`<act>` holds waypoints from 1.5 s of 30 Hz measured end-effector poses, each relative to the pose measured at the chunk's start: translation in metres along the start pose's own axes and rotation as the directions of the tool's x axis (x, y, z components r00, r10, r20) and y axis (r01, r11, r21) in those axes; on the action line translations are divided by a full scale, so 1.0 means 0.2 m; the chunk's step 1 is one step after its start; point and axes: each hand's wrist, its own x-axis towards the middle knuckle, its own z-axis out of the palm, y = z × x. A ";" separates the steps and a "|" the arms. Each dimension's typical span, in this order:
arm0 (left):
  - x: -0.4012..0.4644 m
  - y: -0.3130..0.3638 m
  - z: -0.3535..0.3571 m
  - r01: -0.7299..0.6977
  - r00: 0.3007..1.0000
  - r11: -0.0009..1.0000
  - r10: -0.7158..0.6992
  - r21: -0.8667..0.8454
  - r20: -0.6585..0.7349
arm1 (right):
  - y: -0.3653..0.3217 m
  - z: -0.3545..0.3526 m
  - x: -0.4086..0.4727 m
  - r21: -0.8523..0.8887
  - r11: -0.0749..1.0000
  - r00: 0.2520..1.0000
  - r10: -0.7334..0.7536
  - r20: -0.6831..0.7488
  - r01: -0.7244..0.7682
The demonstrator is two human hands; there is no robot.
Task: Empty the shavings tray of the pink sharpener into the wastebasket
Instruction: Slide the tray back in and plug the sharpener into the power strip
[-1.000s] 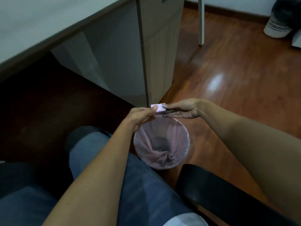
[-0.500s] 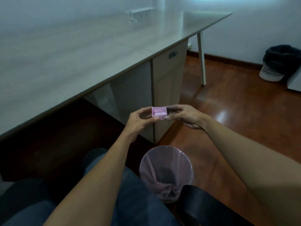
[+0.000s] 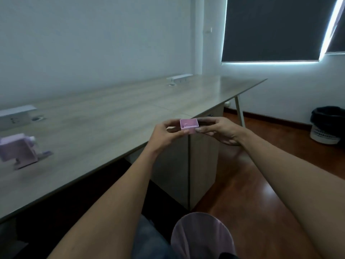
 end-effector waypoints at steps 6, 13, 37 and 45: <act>0.01 0.20 -0.25 -0.024 0.998 1.000 0.025 0.004 -0.063 | -0.21 0.22 0.10 -0.061 0.996 0.993 -0.063 0.096 0.070; -0.13 0.33 -0.67 0.004 0.979 0.997 0.011 0.071 -0.203 | -0.27 0.66 0.32 -0.053 0.992 0.961 -0.099 0.257 0.116; -1.00 0.39 -1.95 0.246 0.718 0.956 -0.070 0.158 -0.692 | 0.03 2.04 0.78 -0.106 0.971 0.840 -0.129 0.526 0.215; -1.20 0.19 -2.04 0.366 0.652 0.928 -0.207 0.063 -0.730 | 0.17 2.05 0.82 -0.260 0.932 0.828 -0.068 0.557 0.252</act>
